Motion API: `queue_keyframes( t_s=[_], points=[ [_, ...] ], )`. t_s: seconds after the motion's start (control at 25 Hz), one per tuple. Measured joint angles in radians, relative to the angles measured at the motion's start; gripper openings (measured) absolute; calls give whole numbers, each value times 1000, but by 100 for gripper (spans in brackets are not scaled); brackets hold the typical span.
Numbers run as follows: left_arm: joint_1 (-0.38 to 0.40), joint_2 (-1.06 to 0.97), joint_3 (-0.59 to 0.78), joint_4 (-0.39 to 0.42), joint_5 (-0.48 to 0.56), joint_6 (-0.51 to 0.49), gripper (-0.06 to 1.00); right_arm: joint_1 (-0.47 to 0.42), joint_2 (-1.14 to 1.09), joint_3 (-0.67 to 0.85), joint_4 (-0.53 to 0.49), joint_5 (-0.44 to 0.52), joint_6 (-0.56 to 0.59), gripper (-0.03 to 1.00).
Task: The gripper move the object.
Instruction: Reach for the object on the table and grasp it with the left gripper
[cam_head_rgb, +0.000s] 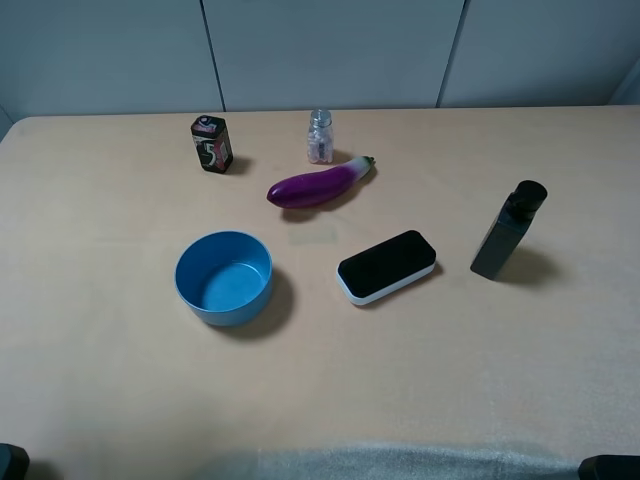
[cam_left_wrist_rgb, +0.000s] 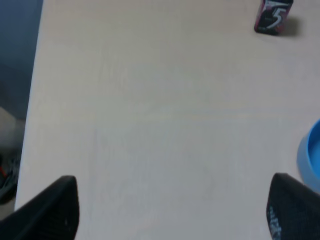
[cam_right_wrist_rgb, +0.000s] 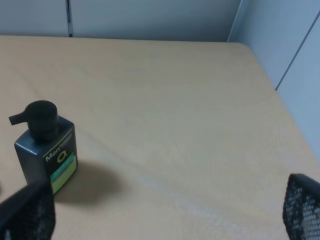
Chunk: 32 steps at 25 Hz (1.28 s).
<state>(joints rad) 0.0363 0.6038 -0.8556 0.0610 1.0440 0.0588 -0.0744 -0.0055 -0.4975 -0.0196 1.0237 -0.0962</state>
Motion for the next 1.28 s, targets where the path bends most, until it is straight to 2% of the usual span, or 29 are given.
queue_keyframes(
  t_s=[0.32,0.68,0.92,1.12,1.28],
  points=[
    [0,359,-169,-1,-14,8,82,0,0,0,0,0,0,69],
    [0,630,-299,7,-106,26,82,0,0,0,0,0,0,69],
    [-1,818,-419,7,-111,26,82,0,0,0,0,0,0,69],
    [-35,939,-529,11,-105,27,82,0,0,0,0,0,0,69],
    [-94,1051,-670,21,-81,27,82,0,0,0,0,0,0,69]
  ],
)
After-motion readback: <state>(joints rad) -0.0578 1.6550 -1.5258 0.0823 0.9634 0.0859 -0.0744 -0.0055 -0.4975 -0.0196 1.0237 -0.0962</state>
